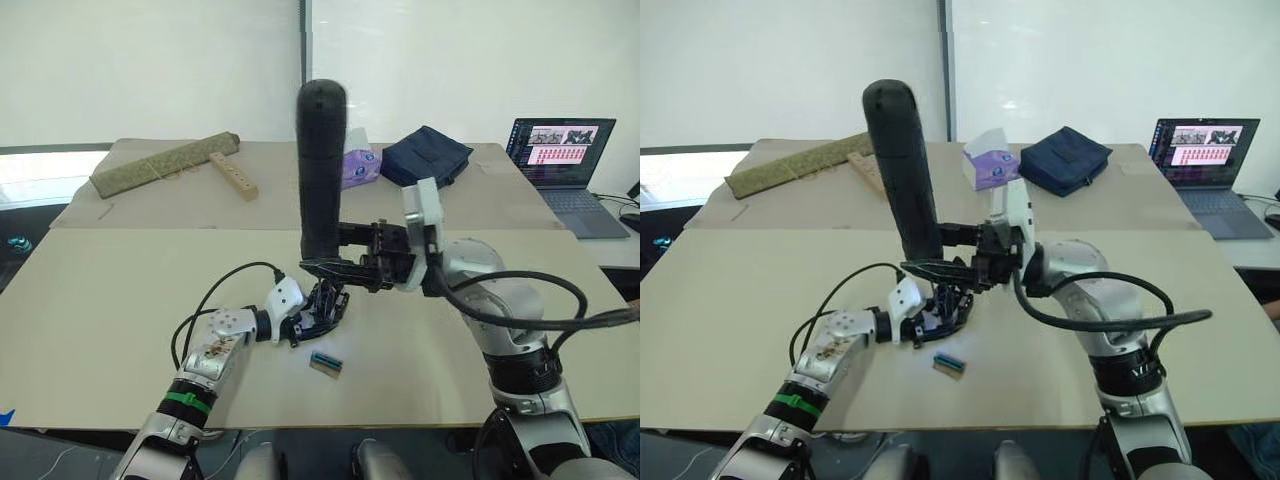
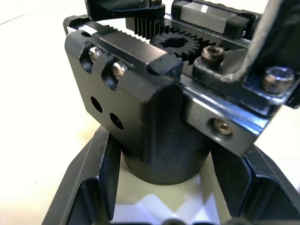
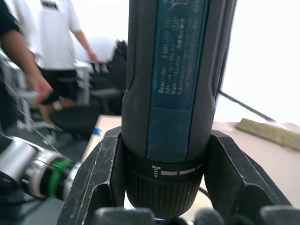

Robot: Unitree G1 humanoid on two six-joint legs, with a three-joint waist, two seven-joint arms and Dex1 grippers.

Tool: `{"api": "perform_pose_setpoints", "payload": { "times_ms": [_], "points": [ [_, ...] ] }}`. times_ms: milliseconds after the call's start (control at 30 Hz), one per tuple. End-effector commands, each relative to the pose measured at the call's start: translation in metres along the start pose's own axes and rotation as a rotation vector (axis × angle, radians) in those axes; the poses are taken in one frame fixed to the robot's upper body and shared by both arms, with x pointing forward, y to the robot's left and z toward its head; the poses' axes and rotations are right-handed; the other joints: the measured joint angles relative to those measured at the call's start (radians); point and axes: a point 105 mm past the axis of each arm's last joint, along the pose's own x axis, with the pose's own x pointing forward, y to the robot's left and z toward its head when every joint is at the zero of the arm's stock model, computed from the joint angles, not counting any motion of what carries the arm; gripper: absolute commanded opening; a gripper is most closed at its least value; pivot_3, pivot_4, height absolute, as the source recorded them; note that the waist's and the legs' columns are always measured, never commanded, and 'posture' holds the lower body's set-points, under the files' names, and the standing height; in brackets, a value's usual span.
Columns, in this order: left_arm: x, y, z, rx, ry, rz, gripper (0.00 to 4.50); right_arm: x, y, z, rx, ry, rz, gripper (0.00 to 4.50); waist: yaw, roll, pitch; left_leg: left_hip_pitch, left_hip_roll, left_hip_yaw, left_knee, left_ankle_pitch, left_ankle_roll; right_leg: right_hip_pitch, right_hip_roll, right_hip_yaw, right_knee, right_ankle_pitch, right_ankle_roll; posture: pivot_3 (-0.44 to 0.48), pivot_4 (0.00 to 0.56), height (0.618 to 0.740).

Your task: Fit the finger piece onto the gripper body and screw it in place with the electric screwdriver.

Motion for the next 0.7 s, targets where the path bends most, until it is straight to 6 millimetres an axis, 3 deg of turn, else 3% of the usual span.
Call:
{"api": "perform_pose_setpoints", "payload": {
  "times_ms": [33,133,233,400,533,600,700],
  "points": [
    [-0.007,0.000,-0.039,-0.107,0.125,0.044,3.32,-0.001,0.014,0.037,-0.055,-0.125,0.066,1.93,0.000,0.000,0.000,0.000,0.000,0.000,0.000,0.000,0.000,0.000,0.000,0.000,0.000,0.000,0.000,0.000,0.150,0.740],
    [-0.009,0.003,-0.038,-0.113,0.110,0.063,4.49,-0.007,0.020,0.053,-0.034,-0.149,0.086,1.93,0.000,0.000,0.000,0.001,0.000,-0.001,0.000,0.000,0.000,0.000,0.000,0.000,0.000,0.000,0.000,0.000,0.150,0.740],
    [-0.019,0.006,-0.033,-0.110,0.084,0.074,4.49,-0.020,0.019,0.069,-0.012,-0.138,0.067,1.93,-0.003,0.000,0.000,0.001,0.001,-0.002,0.000,0.000,0.000,0.000,0.000,0.000,0.000,0.000,0.000,0.000,0.150,0.740],
    [-0.052,0.002,-0.015,-0.102,-0.067,0.051,4.49,-0.057,-0.006,0.087,0.026,0.000,-0.090,1.93,-0.030,0.000,0.002,0.002,0.002,-0.003,-0.006,0.000,0.000,-0.002,-0.001,0.001,-0.001,-0.001,-0.003,0.000,0.150,0.740],
    [-0.094,-0.002,0.009,0.058,-0.231,0.053,4.49,-0.098,-0.018,0.079,0.171,0.265,-0.229,1.93,-0.030,0.003,0.010,0.002,0.002,-0.003,-0.009,0.000,0.000,-0.004,-0.001,0.001,-0.001,-0.003,-0.006,0.000,0.150,0.740],
    [-0.114,-0.004,0.014,0.100,-0.256,0.055,4.49,-0.123,-0.028,0.067,0.243,0.450,-0.364,1.93,-0.025,0.005,0.020,-0.001,0.003,-0.003,-0.009,0.000,0.000,-0.006,-0.002,0.000,-0.001,-0.004,-0.007,0.000,0.150,0.740],
    [-0.138,-0.005,0.021,0.080,-0.276,0.072,4.49,-0.167,-0.044,0.040,0.217,0.787,-0.565,1.93,-0.021,0.006,0.021,-0.007,0.003,-0.002,-0.009,0.000,0.000,-0.014,-0.005,0.001,-0.001,-0.005,-0.009,0.000,0.150,0.740]
  ]
}}
